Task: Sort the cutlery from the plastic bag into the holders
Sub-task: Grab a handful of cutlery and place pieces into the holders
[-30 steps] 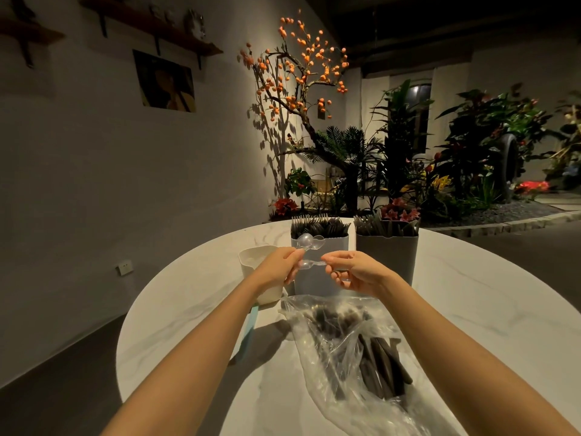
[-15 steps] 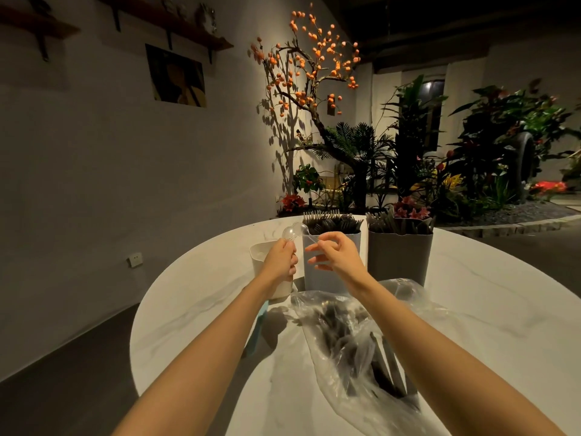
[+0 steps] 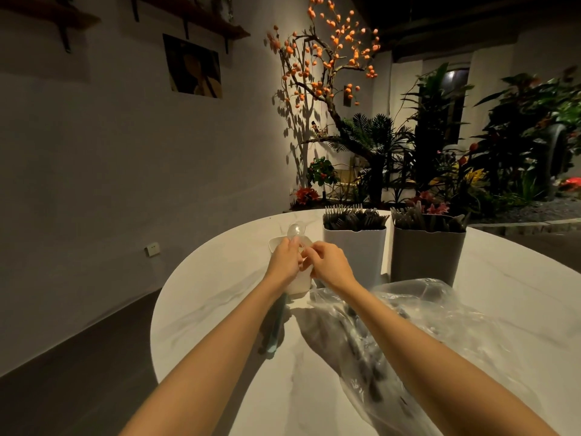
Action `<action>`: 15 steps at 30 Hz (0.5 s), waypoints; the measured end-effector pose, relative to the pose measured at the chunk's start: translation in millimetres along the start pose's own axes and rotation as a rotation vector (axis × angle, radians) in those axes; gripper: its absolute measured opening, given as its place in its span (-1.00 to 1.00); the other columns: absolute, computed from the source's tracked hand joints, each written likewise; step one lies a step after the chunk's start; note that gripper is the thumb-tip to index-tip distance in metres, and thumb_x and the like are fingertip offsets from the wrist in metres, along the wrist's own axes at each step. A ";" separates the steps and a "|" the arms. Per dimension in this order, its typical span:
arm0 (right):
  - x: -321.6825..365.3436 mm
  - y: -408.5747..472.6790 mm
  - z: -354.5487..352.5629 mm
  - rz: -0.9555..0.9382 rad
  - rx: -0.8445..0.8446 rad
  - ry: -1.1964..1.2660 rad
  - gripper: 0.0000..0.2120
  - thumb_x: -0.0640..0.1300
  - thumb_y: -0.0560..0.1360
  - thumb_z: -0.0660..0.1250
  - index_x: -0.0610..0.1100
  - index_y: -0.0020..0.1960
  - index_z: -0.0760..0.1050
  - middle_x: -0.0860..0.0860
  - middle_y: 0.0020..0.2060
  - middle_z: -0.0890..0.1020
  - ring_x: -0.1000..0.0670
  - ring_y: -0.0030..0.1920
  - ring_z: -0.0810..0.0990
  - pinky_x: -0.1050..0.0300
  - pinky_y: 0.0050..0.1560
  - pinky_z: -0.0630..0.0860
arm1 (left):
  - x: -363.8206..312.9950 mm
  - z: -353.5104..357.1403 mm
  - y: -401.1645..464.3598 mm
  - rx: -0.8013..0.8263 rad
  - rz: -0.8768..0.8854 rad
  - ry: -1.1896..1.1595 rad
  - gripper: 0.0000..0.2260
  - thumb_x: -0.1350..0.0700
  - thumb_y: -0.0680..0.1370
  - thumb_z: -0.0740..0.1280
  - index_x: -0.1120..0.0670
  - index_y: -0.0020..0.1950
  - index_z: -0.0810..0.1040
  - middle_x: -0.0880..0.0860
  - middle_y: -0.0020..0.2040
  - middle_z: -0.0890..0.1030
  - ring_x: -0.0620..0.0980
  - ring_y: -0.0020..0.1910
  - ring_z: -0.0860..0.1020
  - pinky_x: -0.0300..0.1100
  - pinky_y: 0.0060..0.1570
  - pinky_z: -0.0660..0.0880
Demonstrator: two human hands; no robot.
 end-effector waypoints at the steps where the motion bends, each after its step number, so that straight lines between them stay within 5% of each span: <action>1: -3.0 2.4 3.3 0.016 0.021 0.071 -0.76 -0.11 0.59 0.19 -0.14 -0.14 0.59 -0.01 -0.32 0.66 -0.02 -0.39 0.58 0.01 -0.22 0.59 | 0.9 -2.7 1.7 -0.011 0.020 0.024 -0.69 -0.02 0.70 -0.03 0.10 0.16 0.43 0.05 -0.09 0.50 -0.10 -0.21 0.45 -0.27 -0.29 0.39; 6: -10.3 8.5 13.5 0.097 0.089 0.318 -0.79 -0.08 0.57 0.30 -0.17 -0.08 0.65 -0.04 -0.34 0.59 0.07 -0.41 0.45 0.28 -0.45 0.43 | 2.0 -7.3 7.6 -0.020 0.091 0.032 -0.72 0.06 0.70 0.01 0.13 0.03 0.47 0.03 -0.07 0.50 -0.08 -0.13 0.46 -0.24 -0.19 0.40; 12: -3.8 19.1 13.9 0.070 0.076 0.340 -0.83 -0.09 0.54 0.36 -0.15 -0.16 0.62 -0.03 -0.37 0.59 0.05 -0.41 0.45 0.32 -0.46 0.44 | -3.2 -12.1 16.0 -0.063 0.108 0.046 -0.72 0.08 0.70 0.01 0.14 0.04 0.48 0.15 0.09 0.51 -0.02 -0.01 0.49 -0.25 -0.13 0.40; 15: 4.1 28.4 5.9 0.040 -0.031 0.340 -0.85 -0.07 0.54 0.35 -0.14 -0.11 0.57 -0.04 -0.30 0.61 0.08 -0.43 0.50 0.31 -0.48 0.44 | -10.7 -20.6 23.0 -0.090 0.127 0.063 -0.73 0.07 0.70 0.00 0.15 -0.02 0.43 0.14 0.01 0.49 -0.01 -0.05 0.45 -0.21 -0.13 0.37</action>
Point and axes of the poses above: each hand's wrist, its own y-axis towards the middle knuckle, its own z-axis out of the palm, x = y × z, the point moved 9 cm from there along y, towards the middle knuckle
